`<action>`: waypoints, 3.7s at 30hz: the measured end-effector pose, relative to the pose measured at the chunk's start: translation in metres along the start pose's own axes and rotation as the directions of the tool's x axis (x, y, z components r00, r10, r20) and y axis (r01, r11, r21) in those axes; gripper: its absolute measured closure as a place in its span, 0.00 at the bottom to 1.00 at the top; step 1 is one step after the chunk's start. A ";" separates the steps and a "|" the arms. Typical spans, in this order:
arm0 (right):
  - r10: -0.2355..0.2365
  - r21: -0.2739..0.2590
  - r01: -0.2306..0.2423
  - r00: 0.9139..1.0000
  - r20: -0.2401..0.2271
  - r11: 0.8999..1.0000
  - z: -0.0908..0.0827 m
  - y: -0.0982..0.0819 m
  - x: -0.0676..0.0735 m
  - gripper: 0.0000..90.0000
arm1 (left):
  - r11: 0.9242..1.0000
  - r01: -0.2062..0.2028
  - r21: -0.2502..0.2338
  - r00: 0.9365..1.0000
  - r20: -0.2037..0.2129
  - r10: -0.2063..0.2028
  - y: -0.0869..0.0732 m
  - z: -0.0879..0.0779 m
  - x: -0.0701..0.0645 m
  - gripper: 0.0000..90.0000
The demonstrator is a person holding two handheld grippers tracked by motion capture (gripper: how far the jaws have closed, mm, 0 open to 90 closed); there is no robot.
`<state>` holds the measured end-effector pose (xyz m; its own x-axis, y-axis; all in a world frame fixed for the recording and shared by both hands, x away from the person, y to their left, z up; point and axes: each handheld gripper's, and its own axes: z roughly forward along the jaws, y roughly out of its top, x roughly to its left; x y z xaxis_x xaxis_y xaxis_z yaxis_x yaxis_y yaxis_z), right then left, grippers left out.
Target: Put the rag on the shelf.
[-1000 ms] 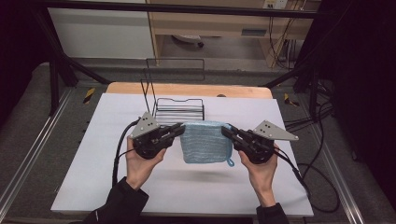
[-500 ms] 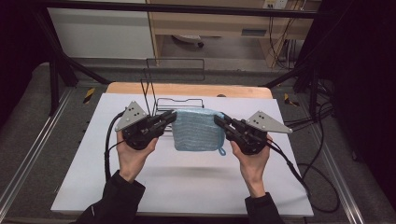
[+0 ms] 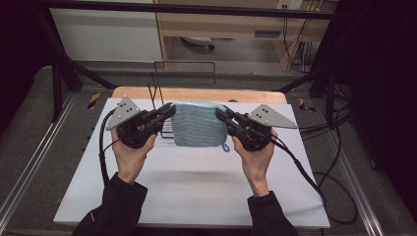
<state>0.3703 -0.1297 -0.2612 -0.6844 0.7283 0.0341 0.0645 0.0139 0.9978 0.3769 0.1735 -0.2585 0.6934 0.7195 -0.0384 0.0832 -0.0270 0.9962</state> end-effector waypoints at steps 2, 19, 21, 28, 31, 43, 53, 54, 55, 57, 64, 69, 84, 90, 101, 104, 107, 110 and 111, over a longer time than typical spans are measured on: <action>-0.002 -0.005 0.002 1.000 -0.002 1.000 0.003 0.003 0.001 0.90 | 1.000 0.003 -0.010 1.000 -0.004 -0.003 0.003 -0.002 0.003 0.93; -0.022 -0.065 0.022 1.000 0.000 0.998 0.028 0.035 0.010 0.90 | 0.997 -0.009 -0.080 0.999 -0.048 0.005 0.033 -0.010 0.021 0.94; -0.025 -0.070 0.025 1.000 0.003 0.997 0.030 0.039 0.010 0.90 | 0.996 -0.008 -0.088 0.999 -0.050 0.003 0.037 -0.010 0.022 0.94; -0.021 -0.091 0.022 1.000 0.008 0.996 0.038 0.054 0.012 0.90 | 0.992 0.006 -0.124 0.998 -0.057 -0.014 0.052 -0.010 0.029 0.94; -0.023 -0.104 0.024 1.000 0.011 0.994 0.041 0.060 0.013 0.90 | 0.990 0.002 -0.143 0.998 -0.066 -0.012 0.059 -0.010 0.030 0.94; -0.035 -0.143 0.037 0.999 0.018 0.989 0.050 0.088 0.013 0.90 | 0.981 -0.010 -0.193 0.996 -0.085 -0.007 0.083 -0.009 0.034 0.94; -0.054 -0.158 0.058 0.998 0.030 0.986 0.064 0.107 0.007 0.90 | 0.976 -0.027 -0.214 0.994 -0.107 0.004 0.101 0.000 0.041 0.94; -0.054 -0.160 0.058 0.998 0.030 0.985 0.065 0.109 0.006 0.90 | 0.976 -0.030 -0.217 0.994 -0.110 0.006 0.103 0.000 0.041 0.94; -0.052 -0.163 0.056 0.998 0.028 0.985 0.066 0.110 0.005 0.90 | 0.975 -0.039 -0.217 0.992 -0.125 0.012 0.104 0.001 0.042 0.94; -0.052 -0.166 0.056 0.998 0.031 0.985 0.069 0.113 0.003 0.90 | 0.976 -0.042 -0.215 0.993 -0.121 0.016 0.108 0.003 0.043 0.94; -0.048 -0.186 0.053 0.998 0.033 0.981 0.078 0.121 -0.006 0.90 | 0.972 -0.039 -0.231 0.991 -0.135 0.007 0.115 0.009 0.049 0.94; -0.054 -0.187 0.059 0.998 0.030 0.981 0.086 0.125 -0.014 0.90 | 0.970 -0.026 -0.240 0.991 -0.132 -0.006 0.119 0.014 0.056 0.94; -0.083 -0.193 0.089 0.996 0.039 0.977 0.108 0.136 -0.033 0.90 | 0.966 -0.021 -0.258 0.987 -0.159 -0.021 0.125 0.032 0.070 0.94; -0.090 -0.161 0.097 0.995 0.051 0.982 0.118 0.130 -0.039 0.90 | 0.970 -0.029 -0.240 0.984 -0.177 -0.015 0.118 0.042 0.080 0.94; -0.059 -0.075 0.064 0.996 0.064 0.995 0.133 0.104 -0.052 0.90 | 0.988 -0.019 -0.155 0.984 -0.179 -0.010 0.094 0.057 0.093 0.94; -0.068 -0.058 0.072 0.996 0.065 0.996 0.136 0.098 -0.054 0.90 | 0.991 -0.010 -0.135 0.984 -0.177 -0.015 0.086 0.059 0.098 0.94; -0.068 -0.043 0.071 0.996 0.065 0.997 0.138 0.092 -0.054 0.90 | 0.992 -0.008 -0.126 0.984 -0.176 -0.014 0.079 0.060 0.100 0.94; -0.068 -0.027 0.070 0.996 0.065 0.997 0.139 0.087 -0.055 0.90 | 0.994 -0.009 -0.112 0.985 -0.174 -0.011 0.072 0.060 0.102 0.94; -0.067 -0.024 0.069 0.996 0.064 0.997 0.139 0.085 -0.055 0.90 | 0.995 -0.010 -0.102 0.985 -0.174 -0.008 0.070 0.061 0.102 0.94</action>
<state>0.5144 -0.0732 -0.1859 -0.6396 0.7678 -0.0368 -0.0004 0.0476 0.9989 0.4969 0.2031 -0.1972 0.5577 0.8295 -0.0317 0.0023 0.0367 0.9993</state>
